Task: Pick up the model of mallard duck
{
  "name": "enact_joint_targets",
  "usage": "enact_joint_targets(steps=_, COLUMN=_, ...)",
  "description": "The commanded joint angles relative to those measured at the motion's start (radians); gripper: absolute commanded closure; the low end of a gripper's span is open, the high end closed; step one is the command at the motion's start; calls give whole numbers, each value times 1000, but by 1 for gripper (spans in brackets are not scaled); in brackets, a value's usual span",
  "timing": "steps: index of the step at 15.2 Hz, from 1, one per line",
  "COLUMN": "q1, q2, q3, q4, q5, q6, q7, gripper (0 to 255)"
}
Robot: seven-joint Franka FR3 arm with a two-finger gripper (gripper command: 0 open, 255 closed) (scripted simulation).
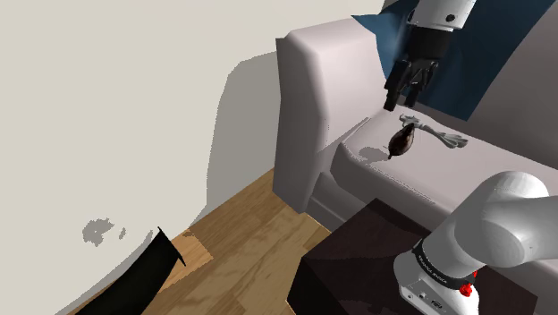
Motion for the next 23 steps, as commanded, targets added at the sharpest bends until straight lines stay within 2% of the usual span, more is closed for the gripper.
enact_joint_targets(steps=1, q1=0, q2=0, q3=0, q4=0, q5=0, q6=0, q7=0, gripper=0)
enact_joint_targets(steps=12, q1=-182, q2=86, q3=-2, q4=-228, q5=-125, q6=354, q7=210, gripper=0)
enact_joint_targets(steps=23, q1=-400, q2=266, q3=-27, q4=-360, q5=-289, q6=706, q7=461, gripper=0)
